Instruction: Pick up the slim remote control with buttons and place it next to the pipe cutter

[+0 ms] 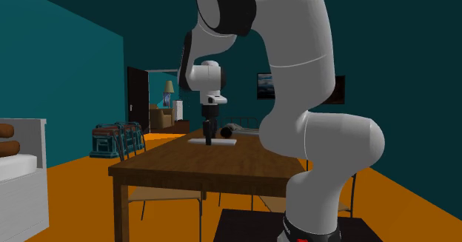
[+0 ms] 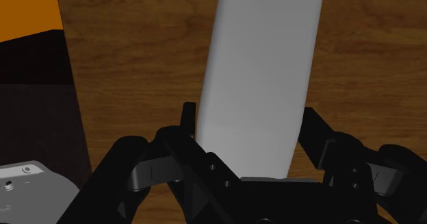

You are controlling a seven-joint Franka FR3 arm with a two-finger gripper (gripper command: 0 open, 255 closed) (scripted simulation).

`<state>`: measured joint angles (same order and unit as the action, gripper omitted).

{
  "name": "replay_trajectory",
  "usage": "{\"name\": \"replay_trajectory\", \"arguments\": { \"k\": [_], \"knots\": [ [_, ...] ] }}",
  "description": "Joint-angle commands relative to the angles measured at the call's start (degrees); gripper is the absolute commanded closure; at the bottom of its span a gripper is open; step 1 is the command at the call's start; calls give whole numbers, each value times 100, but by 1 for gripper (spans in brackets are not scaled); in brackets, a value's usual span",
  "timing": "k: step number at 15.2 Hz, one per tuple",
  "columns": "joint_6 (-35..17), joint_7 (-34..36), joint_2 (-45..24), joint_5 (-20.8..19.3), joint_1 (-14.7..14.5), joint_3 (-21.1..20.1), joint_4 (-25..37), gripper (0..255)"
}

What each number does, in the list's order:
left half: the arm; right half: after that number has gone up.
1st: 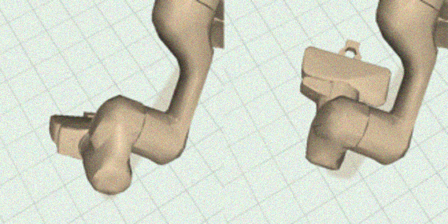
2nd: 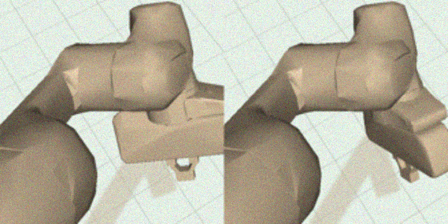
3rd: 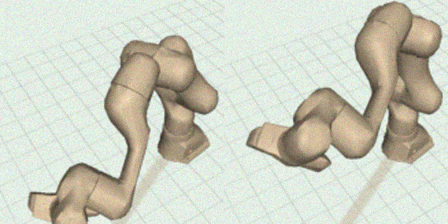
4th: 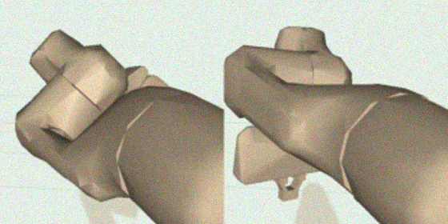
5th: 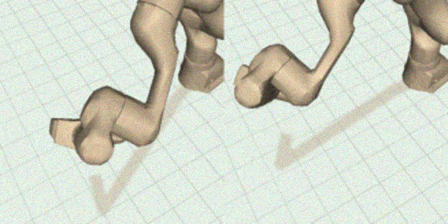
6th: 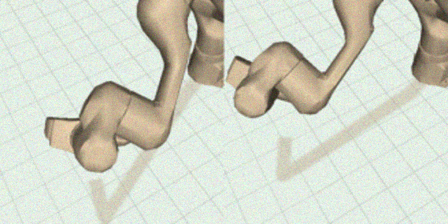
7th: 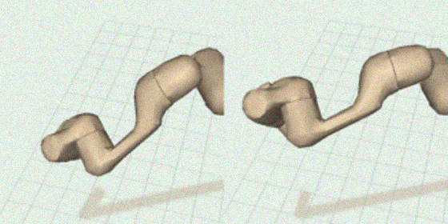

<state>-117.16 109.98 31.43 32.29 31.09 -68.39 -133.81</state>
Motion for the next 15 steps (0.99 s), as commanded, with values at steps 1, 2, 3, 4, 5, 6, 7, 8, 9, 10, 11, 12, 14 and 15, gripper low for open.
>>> {"name": "replay_trajectory", "arguments": {
  "k": [1, 2, 3, 4, 5, 6, 7, 8, 9, 10, 11, 12, 14, 15],
  "knots": [
    [188, 2, 70, -28, -80, 158, 93, 255],
    [270, 3, 96, -42, -107, 222, 139, 255],
    [350, 5, 121, -57, -132, 283, 187, 255],
    [431, 7, 144, -73, -155, 342, 235, 255],
    [510, 9, 166, -89, -176, 400, 284, 255],
    [589, 12, 186, -105, -195, 455, 335, 255],
    [668, 15, 205, -122, -212, 509, 386, 255],
    [745, 18, 223, -139, -228, 561, 439, 255],
    [823, 22, 239, -156, -242, 611, 493, 255],
    [899, 26, 253, -173, -254, 659, 548, 255],
    [976, 30, 266, -191, -266, 706, 604, 255],
    [1051, 35, 278, -209, -275, 752, 661, 255],
    [1201, 45, 298, -246, -291, 838, 779, 255],
    [1276, 51, 305, -265, -297, 879, 839, 255]
  ]
}}
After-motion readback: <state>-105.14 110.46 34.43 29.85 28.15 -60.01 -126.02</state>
